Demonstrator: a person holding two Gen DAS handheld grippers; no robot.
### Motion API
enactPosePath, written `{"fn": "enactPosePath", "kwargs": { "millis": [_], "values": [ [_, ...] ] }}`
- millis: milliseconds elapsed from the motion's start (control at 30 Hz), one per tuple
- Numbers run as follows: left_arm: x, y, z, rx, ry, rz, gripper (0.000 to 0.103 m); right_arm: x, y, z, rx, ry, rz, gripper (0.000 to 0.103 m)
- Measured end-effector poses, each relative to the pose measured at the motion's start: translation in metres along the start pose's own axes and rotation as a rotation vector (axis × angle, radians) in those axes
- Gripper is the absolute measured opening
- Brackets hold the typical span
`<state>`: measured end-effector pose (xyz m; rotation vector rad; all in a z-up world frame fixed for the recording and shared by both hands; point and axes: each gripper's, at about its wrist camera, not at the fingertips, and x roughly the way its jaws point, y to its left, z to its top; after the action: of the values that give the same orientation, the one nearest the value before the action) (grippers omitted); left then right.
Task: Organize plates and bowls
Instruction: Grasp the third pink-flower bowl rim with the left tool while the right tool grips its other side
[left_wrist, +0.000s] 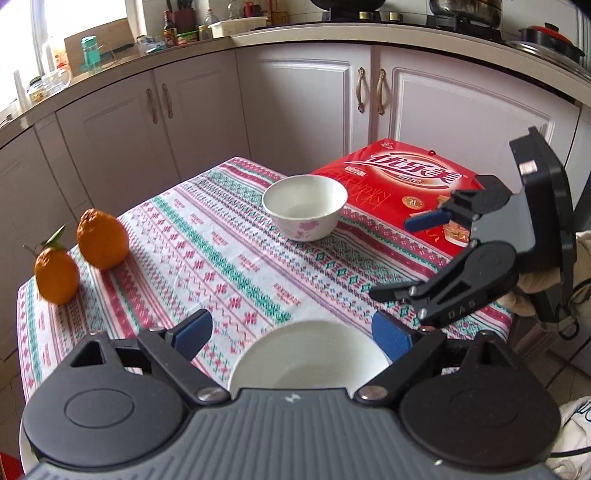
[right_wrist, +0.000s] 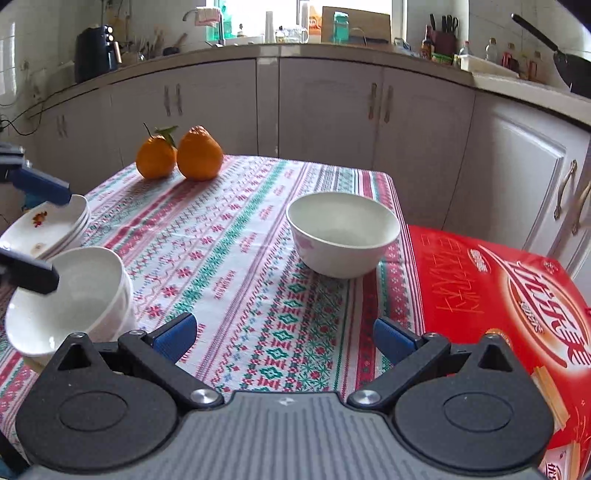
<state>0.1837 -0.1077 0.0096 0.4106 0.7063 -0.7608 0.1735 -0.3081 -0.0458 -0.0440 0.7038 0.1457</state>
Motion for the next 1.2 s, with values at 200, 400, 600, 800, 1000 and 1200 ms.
{"fn": "enactPosePath", "kwargs": {
  "millis": [200,400,600,800,1000,1200],
  "values": [
    [0.032,0.014,0.025,0.019,0.017,-0.016,0.093,0.017,-0.009,0.002,-0.002,0.023,-0.02,0.103],
    [0.069,0.026,0.049,0.016,0.034,-0.047,0.093,0.032,-0.019,0.005,-0.008,0.036,-0.037,0.103],
    [0.108,0.032,0.071,0.006,0.045,-0.078,0.093,0.047,-0.027,0.015,-0.034,0.027,-0.063,0.103],
    [0.141,0.037,0.09,-0.012,0.027,-0.112,0.091,0.064,-0.034,0.026,-0.064,0.022,-0.075,0.103],
    [0.174,0.038,0.104,-0.024,0.045,-0.146,0.086,0.073,-0.04,0.035,-0.089,-0.011,-0.072,0.103],
    [0.2,0.038,0.112,-0.028,0.073,-0.178,0.083,0.078,-0.047,0.043,-0.091,-0.019,-0.05,0.098]
  ]
}}
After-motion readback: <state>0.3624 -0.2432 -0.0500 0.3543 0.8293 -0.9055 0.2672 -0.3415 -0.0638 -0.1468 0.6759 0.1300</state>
